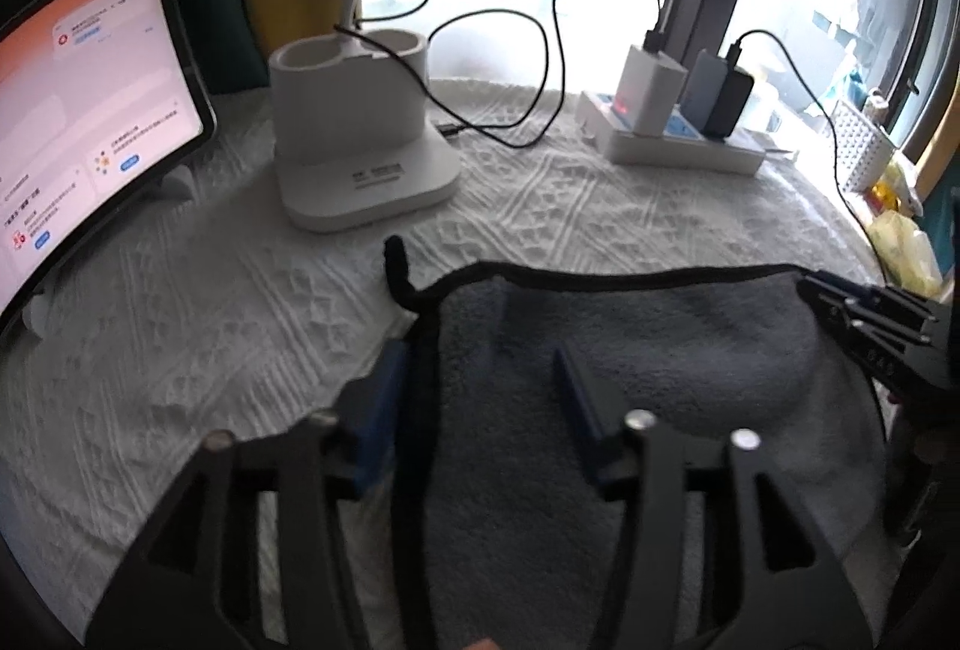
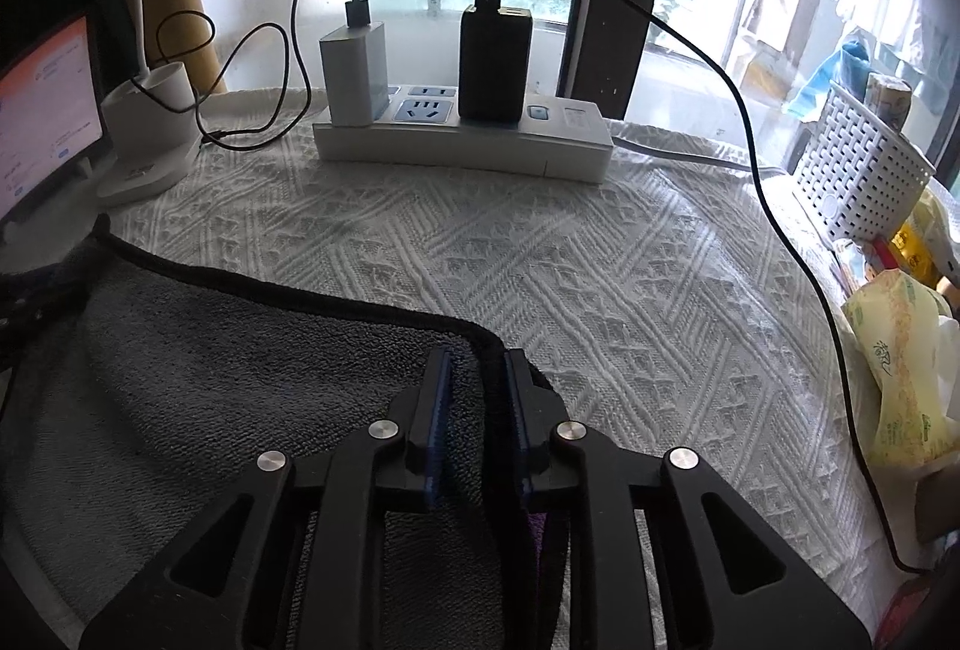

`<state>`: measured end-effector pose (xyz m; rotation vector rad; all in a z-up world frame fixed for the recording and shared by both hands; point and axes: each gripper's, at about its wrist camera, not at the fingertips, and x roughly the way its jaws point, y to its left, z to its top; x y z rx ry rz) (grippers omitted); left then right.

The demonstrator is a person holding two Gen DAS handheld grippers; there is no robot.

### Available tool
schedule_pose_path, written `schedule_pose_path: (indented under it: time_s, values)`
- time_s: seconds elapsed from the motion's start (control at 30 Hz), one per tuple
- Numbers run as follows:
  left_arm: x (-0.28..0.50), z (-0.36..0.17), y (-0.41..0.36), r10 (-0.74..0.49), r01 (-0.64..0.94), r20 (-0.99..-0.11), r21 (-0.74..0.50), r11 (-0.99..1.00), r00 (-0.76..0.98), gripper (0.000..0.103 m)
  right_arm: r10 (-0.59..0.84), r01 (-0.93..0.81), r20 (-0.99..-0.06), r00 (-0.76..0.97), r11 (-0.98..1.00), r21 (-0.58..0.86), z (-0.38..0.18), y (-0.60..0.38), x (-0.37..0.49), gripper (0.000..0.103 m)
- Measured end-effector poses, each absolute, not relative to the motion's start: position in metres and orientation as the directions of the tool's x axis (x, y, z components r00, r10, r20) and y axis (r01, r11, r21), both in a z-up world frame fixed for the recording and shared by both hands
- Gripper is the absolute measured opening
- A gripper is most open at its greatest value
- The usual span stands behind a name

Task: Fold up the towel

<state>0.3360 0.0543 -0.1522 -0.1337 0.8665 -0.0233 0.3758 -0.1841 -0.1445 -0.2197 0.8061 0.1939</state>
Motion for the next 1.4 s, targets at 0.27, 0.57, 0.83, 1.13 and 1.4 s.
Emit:
schedule_pose_path:
  time_s: [0.27,0.57,0.83,1.13,1.4]
  values:
    - [0.318,-0.137,0.05,-0.055,-0.051,-0.744,-0.119,0.992,0.665,0.074,0.046,-0.209,-0.721,0.692,0.968,-0.138,-0.141,-0.186,0.368,0.056]
    - [0.292,-0.122,0.045,-0.067,-0.046,-0.724,-0.135,0.99,0.687,0.081,0.061,-0.204,-0.701,0.71,0.972,-0.122,-0.123,-0.188,0.34,0.062]
    - [0.26,-0.107,0.038,-0.077,-0.033,-0.702,-0.142,0.989,0.708,0.082,0.089,-0.224,-0.683,0.725,0.968,-0.112,-0.111,-0.18,0.305,0.062]
    - [0.22,-0.095,0.03,-0.077,-0.028,-0.683,-0.142,0.99,0.726,0.082,0.102,-0.229,-0.657,0.747,0.967,-0.111,-0.098,-0.182,0.261,0.062]
    - [0.184,-0.087,0.021,-0.077,-0.03,-0.675,-0.145,0.989,0.734,0.082,0.103,-0.226,-0.645,0.757,0.968,-0.111,-0.09,-0.185,0.223,0.062]
